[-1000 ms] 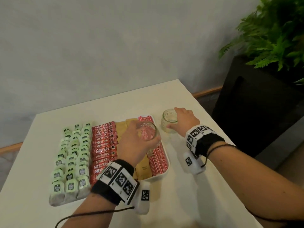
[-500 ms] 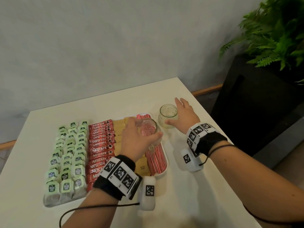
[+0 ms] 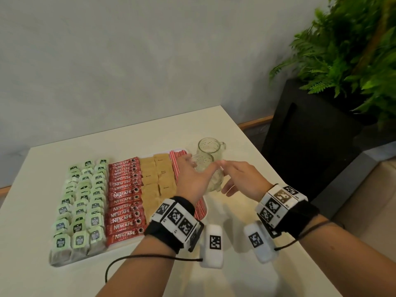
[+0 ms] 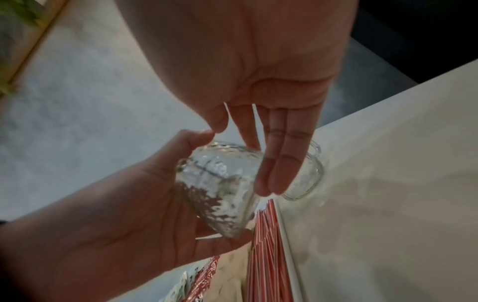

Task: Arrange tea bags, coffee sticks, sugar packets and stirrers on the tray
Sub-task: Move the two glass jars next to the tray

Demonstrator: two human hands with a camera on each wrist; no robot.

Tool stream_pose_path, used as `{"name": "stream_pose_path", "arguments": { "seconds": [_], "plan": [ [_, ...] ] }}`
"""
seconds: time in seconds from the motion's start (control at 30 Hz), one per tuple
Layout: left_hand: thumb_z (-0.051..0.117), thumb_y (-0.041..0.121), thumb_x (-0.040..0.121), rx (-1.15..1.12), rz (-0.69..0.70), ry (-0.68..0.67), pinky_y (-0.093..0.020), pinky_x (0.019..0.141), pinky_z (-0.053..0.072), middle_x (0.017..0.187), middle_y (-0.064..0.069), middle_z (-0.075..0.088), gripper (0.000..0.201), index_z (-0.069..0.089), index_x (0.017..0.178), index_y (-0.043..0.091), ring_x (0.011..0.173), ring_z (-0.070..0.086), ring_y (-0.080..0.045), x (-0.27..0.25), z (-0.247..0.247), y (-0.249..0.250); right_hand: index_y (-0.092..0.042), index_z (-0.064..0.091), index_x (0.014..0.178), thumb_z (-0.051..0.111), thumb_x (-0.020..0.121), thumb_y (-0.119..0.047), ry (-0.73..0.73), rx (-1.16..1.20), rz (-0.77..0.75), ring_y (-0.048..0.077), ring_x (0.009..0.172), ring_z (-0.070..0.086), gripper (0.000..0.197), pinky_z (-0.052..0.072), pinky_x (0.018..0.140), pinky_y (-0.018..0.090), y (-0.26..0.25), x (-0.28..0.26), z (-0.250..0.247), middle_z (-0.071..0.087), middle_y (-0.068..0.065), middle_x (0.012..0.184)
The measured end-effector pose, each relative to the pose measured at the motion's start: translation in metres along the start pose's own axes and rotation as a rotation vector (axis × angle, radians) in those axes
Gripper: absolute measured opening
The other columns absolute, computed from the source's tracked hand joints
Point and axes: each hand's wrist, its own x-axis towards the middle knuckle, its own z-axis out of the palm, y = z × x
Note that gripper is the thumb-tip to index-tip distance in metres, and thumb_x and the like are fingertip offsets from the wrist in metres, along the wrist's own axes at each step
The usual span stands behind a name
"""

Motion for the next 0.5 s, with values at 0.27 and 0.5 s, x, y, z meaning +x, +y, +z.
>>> {"name": "stream_pose_path", "arguments": {
  "seconds": [0.27,0.5],
  "plan": [
    [0.067,0.057,0.079,0.507,0.165,-0.301,-0.042,0.117,0.027,0.154,-0.006,0.028,0.102,0.010,0.156,0.021,0.142,0.029,-0.026,-0.008,0.008,-0.023,0.000,0.063,0.108,0.041,0.101,-0.030,-0.071,-0.059,0.184,0.028,0.065,0.064,0.038,0.060,0.070,0.045,0.008,0.004,-0.018,0.068,0.019,0.099],
    [0.063,0.081,0.064,0.886,0.207,-0.035,-0.039,0.096,0.038,0.124,-0.004,0.051,0.092,0.043,0.130,0.021,0.117,0.045,-0.025,-0.011,0.021,-0.032,-0.002,0.067,0.098,0.042,0.100,-0.026,-0.036,-0.565,0.010,0.028,0.091,0.061,0.035,0.047,0.084,0.040,0.012,0.027,-0.016,0.069,0.013,0.099]
  ]
}}
